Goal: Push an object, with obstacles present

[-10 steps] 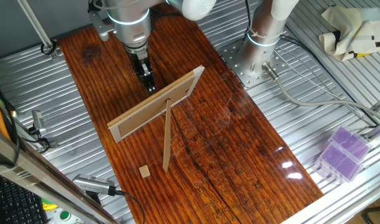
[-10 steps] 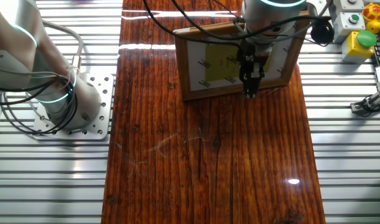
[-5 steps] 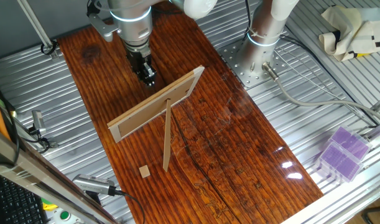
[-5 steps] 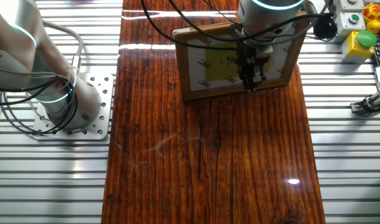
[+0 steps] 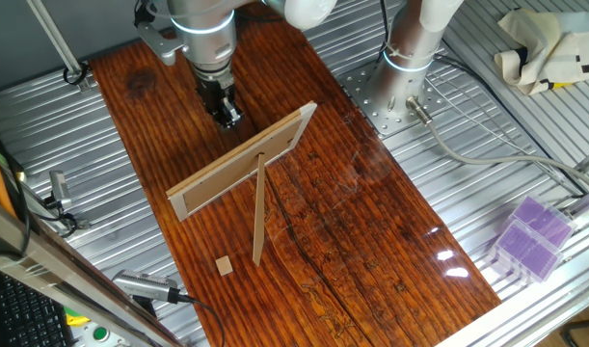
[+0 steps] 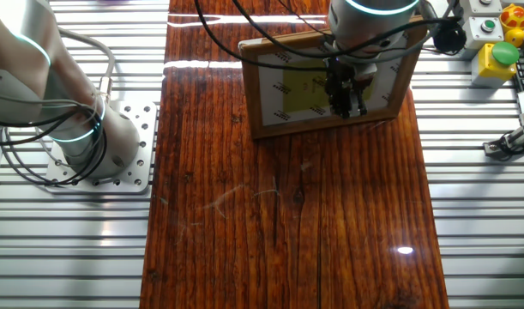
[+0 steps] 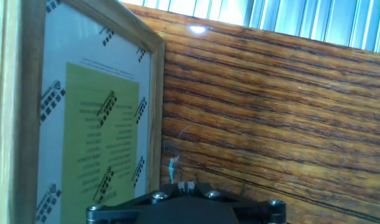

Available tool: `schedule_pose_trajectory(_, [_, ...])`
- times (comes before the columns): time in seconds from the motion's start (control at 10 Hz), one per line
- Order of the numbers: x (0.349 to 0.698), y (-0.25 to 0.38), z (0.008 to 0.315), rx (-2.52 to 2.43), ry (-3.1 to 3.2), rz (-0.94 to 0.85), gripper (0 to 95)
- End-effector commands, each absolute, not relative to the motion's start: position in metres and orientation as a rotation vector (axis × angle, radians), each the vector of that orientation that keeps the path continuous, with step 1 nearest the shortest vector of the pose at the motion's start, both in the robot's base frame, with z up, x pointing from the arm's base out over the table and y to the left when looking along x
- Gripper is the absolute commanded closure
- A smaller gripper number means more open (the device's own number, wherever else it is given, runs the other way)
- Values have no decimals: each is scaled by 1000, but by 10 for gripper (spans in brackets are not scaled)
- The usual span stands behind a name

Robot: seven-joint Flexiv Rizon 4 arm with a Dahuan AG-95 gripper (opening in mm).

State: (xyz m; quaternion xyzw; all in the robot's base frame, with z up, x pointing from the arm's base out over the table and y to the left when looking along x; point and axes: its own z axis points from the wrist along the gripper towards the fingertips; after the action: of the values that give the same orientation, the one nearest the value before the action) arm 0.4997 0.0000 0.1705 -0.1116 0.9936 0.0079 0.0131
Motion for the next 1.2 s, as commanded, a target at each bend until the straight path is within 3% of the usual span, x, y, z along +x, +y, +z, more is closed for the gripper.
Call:
schedule_pose_trajectory(0.1, [497, -1, 183, -417, 3138, 29, 950])
schedule_pose_trajectory(0.5, [504, 23, 253, -423, 3222, -2, 950])
schedule_pose_trajectory(0.7, [517, 40, 274, -408, 3237, -5, 950])
schedule_pose_trajectory(1.2, [560, 102, 292, -303, 3262, -31, 950])
